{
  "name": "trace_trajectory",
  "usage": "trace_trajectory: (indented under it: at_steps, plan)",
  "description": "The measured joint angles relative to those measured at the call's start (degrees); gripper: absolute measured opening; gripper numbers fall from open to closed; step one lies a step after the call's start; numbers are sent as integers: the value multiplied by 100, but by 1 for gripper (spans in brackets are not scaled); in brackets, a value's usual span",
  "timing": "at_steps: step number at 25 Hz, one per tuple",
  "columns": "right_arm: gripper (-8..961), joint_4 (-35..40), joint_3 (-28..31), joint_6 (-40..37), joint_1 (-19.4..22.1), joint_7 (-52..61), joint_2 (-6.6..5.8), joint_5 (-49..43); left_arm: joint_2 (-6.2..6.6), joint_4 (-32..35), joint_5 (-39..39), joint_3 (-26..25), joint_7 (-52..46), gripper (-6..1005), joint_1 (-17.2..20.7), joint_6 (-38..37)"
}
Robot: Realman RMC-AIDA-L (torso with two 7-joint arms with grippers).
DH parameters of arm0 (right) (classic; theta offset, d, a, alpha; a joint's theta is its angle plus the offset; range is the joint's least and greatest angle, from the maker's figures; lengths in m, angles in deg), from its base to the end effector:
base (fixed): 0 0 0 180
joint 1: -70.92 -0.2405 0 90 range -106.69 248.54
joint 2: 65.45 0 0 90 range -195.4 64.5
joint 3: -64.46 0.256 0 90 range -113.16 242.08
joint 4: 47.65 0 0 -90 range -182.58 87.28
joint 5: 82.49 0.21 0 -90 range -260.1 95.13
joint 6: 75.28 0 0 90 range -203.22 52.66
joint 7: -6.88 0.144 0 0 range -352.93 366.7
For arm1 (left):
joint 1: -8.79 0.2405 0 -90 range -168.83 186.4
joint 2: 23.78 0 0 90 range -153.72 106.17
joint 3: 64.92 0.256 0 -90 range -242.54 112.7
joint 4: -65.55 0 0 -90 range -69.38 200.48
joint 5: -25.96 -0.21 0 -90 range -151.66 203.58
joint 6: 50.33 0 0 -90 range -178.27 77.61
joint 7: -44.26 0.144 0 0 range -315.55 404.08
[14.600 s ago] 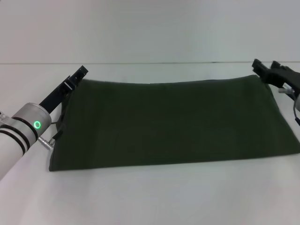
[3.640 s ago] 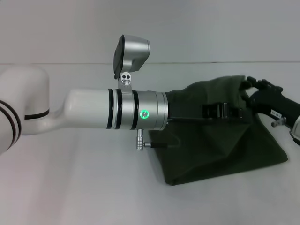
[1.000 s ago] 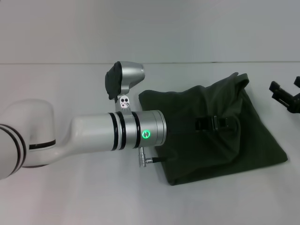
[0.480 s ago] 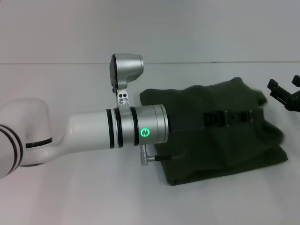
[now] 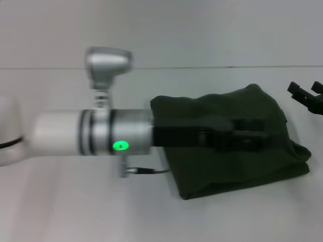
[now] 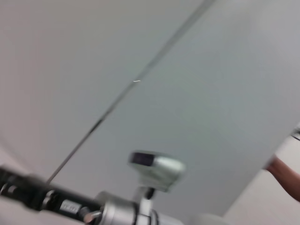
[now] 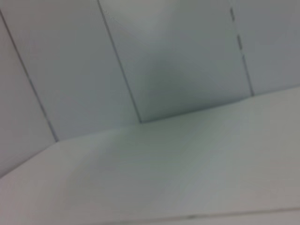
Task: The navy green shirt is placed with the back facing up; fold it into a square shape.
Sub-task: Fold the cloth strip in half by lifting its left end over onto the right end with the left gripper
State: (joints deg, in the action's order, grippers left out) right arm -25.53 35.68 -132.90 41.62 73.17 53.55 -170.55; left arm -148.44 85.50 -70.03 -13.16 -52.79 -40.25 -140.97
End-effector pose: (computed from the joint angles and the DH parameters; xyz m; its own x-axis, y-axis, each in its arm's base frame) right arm 0.3352 0.3720 0.0228 0.5233 -0.2926 -0.8003 -0.8417 -0.3239 -0.4319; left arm -0.1169 0.3382 -0.0829 0.5505 0.6266 0.5517 0.4463 -0.7793 0.4398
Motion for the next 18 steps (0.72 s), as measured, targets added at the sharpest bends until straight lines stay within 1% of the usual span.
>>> trace_trajectory:
  at_steps: [2, 5, 7, 10, 11, 12, 15, 18]
  plan:
    - [851, 269, -232, 9, -13, 640, -36, -326, 6, 771, 5, 91, 55, 821, 458, -426]
    - [851, 911, -748, 8, -67, 1928, -93, -967, 25, 1744, -59, 211, 100, 937, 1041, -820]
    - [851, 1294, -1022, -38, -149, 2841, -154, -1422, 25, 2385, -166, 237, 138, 950, 1373, -963]
    - [851, 1683, -1336, -205, -318, 4140, -290, -2023, 17, 3236, -497, 145, 182, 969, 1779, -1130]
    - [851, 1930, -1435, -422, -497, 4989, -404, -2561, 17, 3236, -497, 145, 182, 969, 1779, -1130]
    - [851, 1930, -1435, -422, -497, 4989, -404, -2561, 18, 3322, -564, 79, 225, 968, 1841, -1173]
    - [851, 2330, -1405, -704, -732, 6081, -481, -3370, 20, 3375, -690, -159, 495, 967, 1950, -1222]
    - [851, 2781, -1383, -929, -928, 7052, -503, -4241, 24, 3385, -745, -341, 747, 966, 2033, -1242]
